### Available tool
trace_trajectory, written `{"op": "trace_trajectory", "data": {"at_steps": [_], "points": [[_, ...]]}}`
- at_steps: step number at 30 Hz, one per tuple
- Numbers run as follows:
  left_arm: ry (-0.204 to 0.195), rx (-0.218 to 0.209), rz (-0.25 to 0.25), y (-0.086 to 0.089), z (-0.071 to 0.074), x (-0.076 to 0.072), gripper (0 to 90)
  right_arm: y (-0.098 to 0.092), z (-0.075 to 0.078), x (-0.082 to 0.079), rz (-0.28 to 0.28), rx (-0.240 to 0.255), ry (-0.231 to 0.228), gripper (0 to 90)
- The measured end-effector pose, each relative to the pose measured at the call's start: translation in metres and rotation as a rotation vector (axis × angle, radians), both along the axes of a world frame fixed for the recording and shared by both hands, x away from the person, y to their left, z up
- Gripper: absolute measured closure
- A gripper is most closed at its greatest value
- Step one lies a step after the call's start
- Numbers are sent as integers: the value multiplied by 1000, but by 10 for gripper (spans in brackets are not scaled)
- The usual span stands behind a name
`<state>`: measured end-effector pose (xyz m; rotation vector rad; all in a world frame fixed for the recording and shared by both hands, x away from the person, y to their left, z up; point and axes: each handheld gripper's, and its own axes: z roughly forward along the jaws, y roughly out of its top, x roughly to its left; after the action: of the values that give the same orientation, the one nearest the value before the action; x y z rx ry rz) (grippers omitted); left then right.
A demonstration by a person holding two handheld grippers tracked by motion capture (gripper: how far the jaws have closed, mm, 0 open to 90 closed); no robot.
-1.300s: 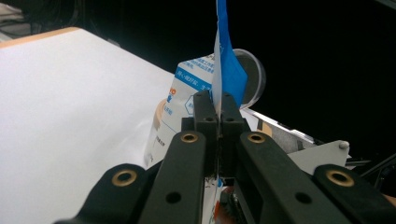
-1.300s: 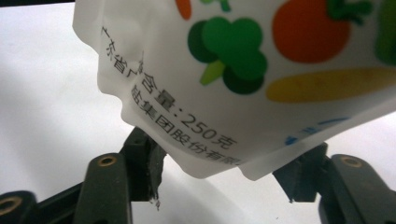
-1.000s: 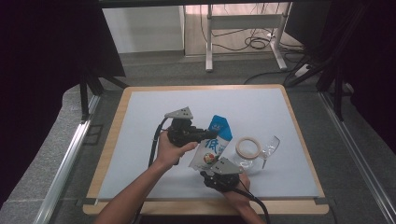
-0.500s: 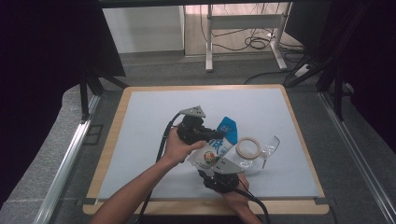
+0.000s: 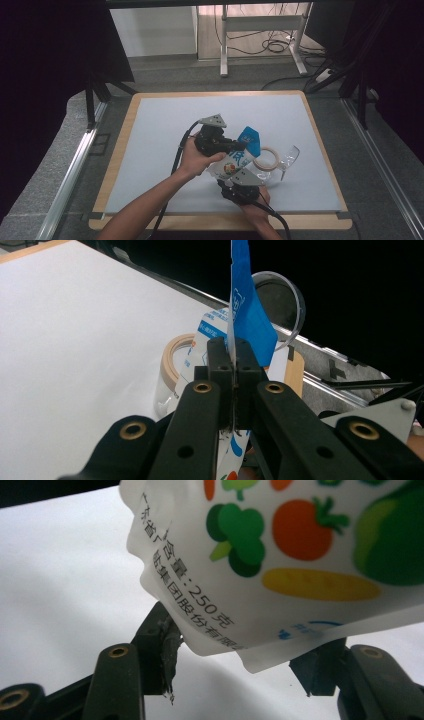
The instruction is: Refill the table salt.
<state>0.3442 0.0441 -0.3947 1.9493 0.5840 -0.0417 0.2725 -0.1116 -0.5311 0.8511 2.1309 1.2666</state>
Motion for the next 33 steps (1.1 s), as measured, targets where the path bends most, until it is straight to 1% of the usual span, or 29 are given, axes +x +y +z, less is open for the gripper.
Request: {"op": "trace_trajectory", "data": {"at_steps": [5, 6, 8, 15, 16, 19, 23, 25, 27, 33], "points": [[-9, -19, 5, 4, 3, -3, 900, 2, -1, -2, -30, -26, -52, 423], [-9, -24, 5, 5, 4, -4, 900, 3, 0, -2, -38, -28, -55, 420], [-12, -29, 7, 6, 5, -6, 900, 4, 0, -3, -50, -40, -75, 412], [-27, -41, 1, 6, 9, -11, 900, 6, -1, -2, -87, -50, -102, 393], [-27, -43, 2, 5, 9, -11, 900, 7, -1, -2, -90, -48, -100, 391], [-27, -47, 3, 4, 9, -11, 900, 8, 0, -2, -109, -64, -116, 387], [-24, -38, 2, 1, 8, -9, 900, 7, 0, -3, -111, -59, -119, 398], [-21, -21, 3, -3, 7, -6, 900, 7, 0, -3, -108, -57, -108, 397], [-11, -15, 0, -5, 6, -3, 900, 6, 0, -3, -98, -46, -88, 397], [1, 3, 6, -13, 6, 3, 900, 2, 0, 0, -97, -20, -47, 398]]}}
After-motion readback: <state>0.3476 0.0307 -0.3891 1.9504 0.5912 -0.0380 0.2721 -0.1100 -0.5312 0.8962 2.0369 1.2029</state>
